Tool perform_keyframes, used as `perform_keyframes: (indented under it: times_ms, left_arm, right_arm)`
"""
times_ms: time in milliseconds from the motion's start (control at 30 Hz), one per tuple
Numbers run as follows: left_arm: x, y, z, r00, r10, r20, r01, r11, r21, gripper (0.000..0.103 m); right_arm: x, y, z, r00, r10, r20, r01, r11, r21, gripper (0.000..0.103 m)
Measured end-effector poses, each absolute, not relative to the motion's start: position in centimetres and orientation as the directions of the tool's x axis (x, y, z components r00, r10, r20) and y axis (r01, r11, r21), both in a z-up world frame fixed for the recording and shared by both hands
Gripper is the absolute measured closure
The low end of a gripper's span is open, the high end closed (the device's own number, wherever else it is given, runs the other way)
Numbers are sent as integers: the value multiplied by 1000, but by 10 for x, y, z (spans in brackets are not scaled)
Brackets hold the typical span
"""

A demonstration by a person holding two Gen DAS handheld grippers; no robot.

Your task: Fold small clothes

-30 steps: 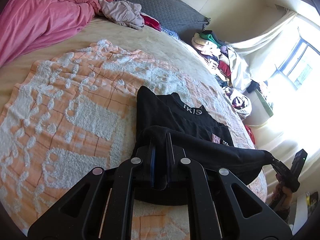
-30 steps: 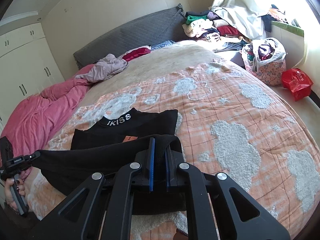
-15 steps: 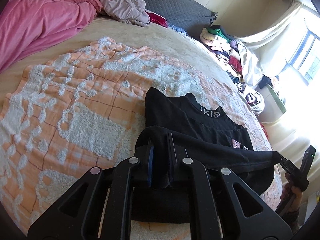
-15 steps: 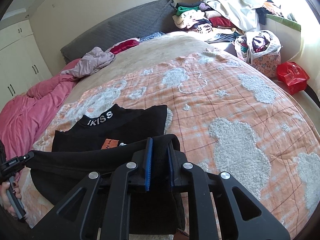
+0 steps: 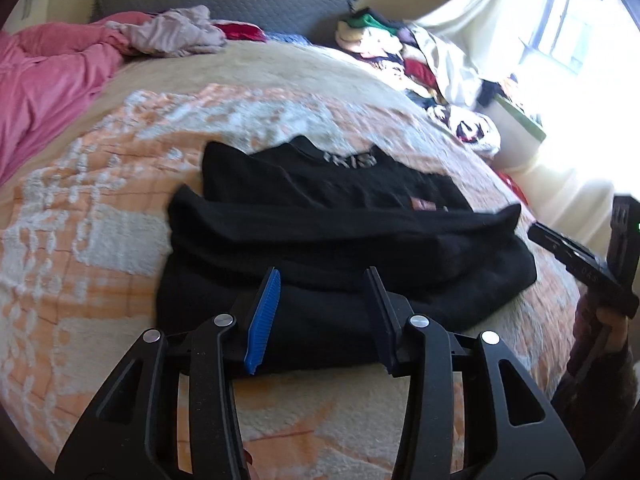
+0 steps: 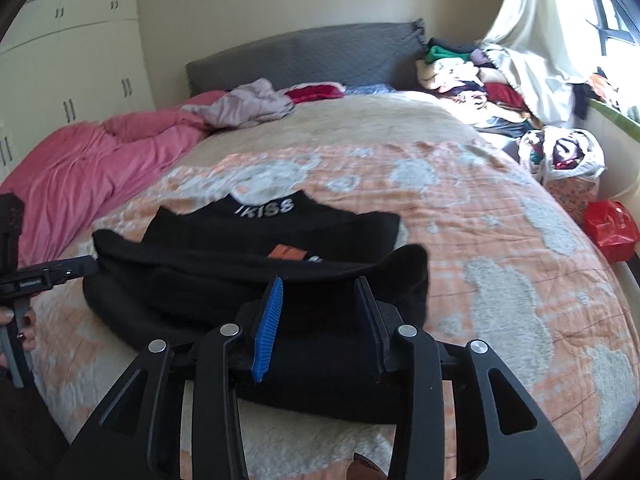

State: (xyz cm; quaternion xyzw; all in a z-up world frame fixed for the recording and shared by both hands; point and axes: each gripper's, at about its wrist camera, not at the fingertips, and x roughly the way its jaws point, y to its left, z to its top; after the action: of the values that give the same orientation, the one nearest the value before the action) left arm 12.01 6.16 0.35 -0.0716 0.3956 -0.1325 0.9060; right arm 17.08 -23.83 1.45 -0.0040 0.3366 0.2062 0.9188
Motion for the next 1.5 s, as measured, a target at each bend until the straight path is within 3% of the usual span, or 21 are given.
perform_keyframes:
  times_ms: [133, 233, 533, 633, 1067, 1267, 1500]
  left_arm:
    - [126, 37, -27, 590, -256, -766, 221, 963, -151, 71]
    - [134, 34, -36, 587, -229, -776, 219, 968, -121, 71]
    - [158, 32, -24, 620, -199, -759, 255, 966, -45, 71]
    - [168, 34, -19, 642, -193, -742, 257, 966, -30, 66]
    - [200, 121, 12, 744, -160, -648, 34, 978, -204, 54]
    - [208, 147, 1, 712, -150, -686, -13, 974, -227, 54]
    - [219, 138, -23, 648, -264, -714, 62, 953, -296, 54]
  right_arm:
    - [176, -223, -13, 606, 314, -731, -397, 916, 64, 71]
    - [182, -217, -29, 588, 269, -763, -395, 918, 19, 72]
    - [206, -213, -32, 614, 233, -754, -371, 928, -15, 73]
    - [220, -211, -28, 619, 236, -749, -369, 929, -12, 73]
    - [289, -227, -9, 694, 206, -690, -244, 969, 43, 71]
    - [283, -263, 1, 727, 174, -665, -186, 981, 54, 65]
    - [289, -279, -10, 662, 209, -720, -237, 970, 63, 57]
